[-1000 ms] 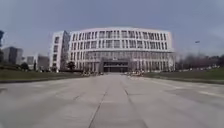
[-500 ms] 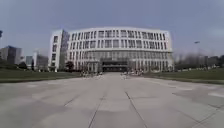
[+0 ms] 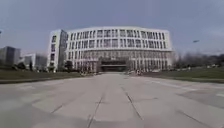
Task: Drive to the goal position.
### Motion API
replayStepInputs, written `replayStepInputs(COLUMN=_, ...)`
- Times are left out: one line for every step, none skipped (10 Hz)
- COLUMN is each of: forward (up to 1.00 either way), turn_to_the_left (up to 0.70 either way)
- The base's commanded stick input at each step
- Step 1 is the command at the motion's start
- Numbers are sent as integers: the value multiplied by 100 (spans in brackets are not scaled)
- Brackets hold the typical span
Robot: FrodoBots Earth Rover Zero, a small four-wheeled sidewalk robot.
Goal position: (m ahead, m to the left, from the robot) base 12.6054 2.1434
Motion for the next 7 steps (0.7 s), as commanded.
replayStepInputs(forward=70, turn_to_the_left=0)
replayStepInputs(forward=70, turn_to_the_left=20)
replayStepInputs(forward=70, turn_to_the_left=35)
replayStepInputs(forward=70, turn_to_the_left=35)
replayStepInputs(forward=70, turn_to_the_left=35)
replayStepInputs(forward=70, turn_to_the_left=35)
replayStepInputs(forward=70, turn_to_the_left=35)
